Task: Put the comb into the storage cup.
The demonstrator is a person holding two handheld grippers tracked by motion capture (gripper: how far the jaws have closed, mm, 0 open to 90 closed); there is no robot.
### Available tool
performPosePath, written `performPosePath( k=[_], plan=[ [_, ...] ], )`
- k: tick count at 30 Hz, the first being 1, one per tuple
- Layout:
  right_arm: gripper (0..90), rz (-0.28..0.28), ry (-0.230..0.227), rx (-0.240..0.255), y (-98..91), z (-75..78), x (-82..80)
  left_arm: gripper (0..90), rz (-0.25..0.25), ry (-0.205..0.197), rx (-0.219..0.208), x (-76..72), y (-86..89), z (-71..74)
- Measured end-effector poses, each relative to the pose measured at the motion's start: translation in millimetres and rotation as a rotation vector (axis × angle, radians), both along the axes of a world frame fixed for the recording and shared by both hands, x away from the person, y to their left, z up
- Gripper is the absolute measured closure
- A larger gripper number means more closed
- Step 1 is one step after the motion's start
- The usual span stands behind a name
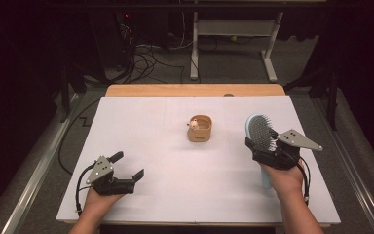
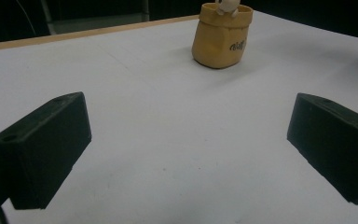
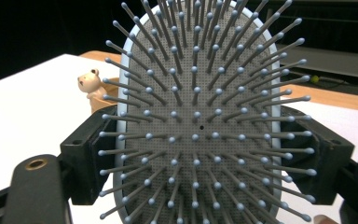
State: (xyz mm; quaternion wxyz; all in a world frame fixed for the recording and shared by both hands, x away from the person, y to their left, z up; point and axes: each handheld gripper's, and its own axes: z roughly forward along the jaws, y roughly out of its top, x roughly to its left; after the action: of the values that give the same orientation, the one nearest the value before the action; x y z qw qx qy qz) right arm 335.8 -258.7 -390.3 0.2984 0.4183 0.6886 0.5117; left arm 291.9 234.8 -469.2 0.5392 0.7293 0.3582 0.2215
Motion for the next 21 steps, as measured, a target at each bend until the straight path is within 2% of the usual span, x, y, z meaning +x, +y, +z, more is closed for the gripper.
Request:
performPosePath(
  k=[8, 13, 21],
  plan=[
    [20.9, 0.011, -0.050, 0.035, -2.2, 2.4, -6.0, 0.1, 0.006, 0.001, -0.006, -0.5, 0.0, 0.0],
    [20.9, 0.010, -0.084, 0.041, -4.8, 2.6, -11.1, 0.0, 0.004, 0.002, -0.010, -1.9, -3.4, 1.2],
    [20.9, 0.009, -0.091, 0.038, -8.1, 0.1, -13.8, 0.0, 0.001, 0.001, -0.005, -0.1, -11.3, 6.8]
  ],
)
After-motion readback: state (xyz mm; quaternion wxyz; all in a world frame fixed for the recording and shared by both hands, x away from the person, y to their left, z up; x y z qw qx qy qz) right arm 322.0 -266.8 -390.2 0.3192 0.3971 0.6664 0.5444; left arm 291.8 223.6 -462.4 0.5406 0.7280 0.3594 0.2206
